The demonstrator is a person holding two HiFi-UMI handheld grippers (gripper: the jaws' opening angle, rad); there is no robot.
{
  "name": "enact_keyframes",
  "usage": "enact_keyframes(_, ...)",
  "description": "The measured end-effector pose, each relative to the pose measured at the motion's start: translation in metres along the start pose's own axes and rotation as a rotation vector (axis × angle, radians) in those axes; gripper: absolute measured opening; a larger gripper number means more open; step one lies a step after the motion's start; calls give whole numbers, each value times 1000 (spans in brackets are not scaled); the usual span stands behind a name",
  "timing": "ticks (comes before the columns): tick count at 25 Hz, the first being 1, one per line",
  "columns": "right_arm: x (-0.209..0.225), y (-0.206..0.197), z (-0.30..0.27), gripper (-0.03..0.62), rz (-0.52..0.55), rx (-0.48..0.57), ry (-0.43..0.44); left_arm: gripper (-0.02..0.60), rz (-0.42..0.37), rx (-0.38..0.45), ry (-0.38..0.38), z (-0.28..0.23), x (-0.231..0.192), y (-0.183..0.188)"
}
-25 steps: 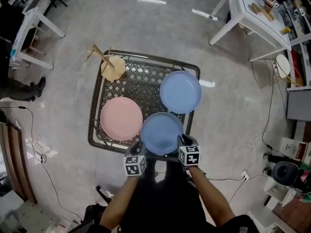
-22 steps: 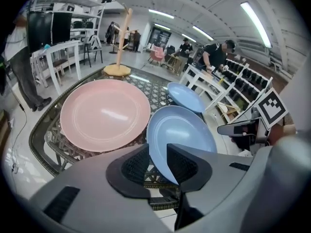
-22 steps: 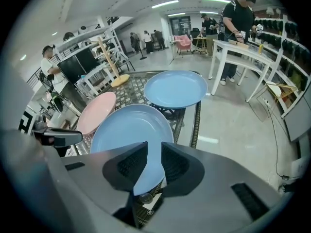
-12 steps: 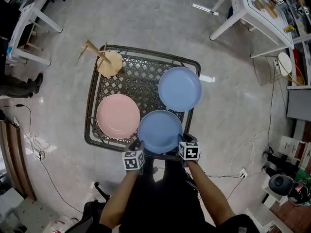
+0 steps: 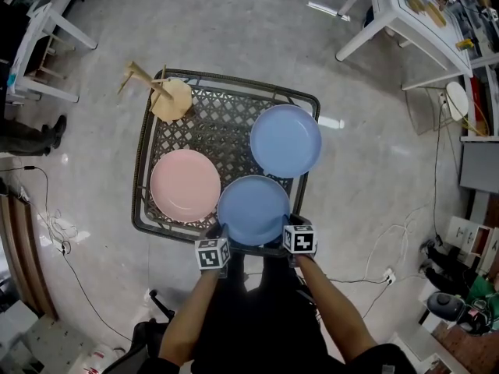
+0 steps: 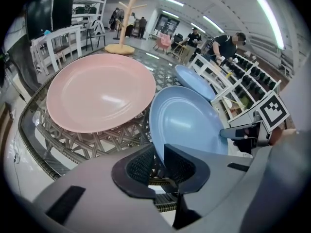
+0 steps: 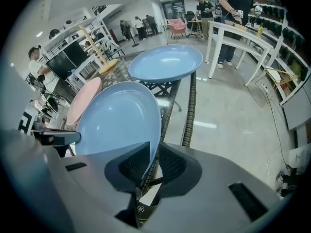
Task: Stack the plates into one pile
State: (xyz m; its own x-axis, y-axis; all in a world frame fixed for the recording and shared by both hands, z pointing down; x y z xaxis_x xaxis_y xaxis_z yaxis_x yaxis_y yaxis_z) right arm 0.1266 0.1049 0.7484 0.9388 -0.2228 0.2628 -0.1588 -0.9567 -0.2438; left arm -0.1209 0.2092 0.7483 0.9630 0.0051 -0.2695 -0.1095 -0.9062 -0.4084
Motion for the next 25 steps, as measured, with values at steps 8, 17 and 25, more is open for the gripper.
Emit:
enact_keyframes(8, -1, 0, 8, 49, 0, -22, 16, 69, 16, -4, -12, 7, 2, -4)
enact_keyframes(17, 3, -3, 29, 44, -17, -14, 25, 67, 13, 10, -27, 26, 17, -5)
enact_keyframes(25, -3, 9, 55, 44, -18, 43, 44, 67, -21, 70, -30, 48, 22, 15)
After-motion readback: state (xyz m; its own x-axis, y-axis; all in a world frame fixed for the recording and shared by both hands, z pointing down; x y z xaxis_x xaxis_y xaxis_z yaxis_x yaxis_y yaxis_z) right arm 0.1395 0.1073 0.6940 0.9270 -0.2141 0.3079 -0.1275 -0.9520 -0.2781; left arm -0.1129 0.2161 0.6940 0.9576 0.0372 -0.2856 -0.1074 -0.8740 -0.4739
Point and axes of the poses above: the fingertips, and each gripper's own axes: z backward along the fingers, x to its right, y out of its top, the point moved 7 cm from there along z, backward along the fingers, and after that the axes turned 12 degrees about -z, right-handed, at the moved point
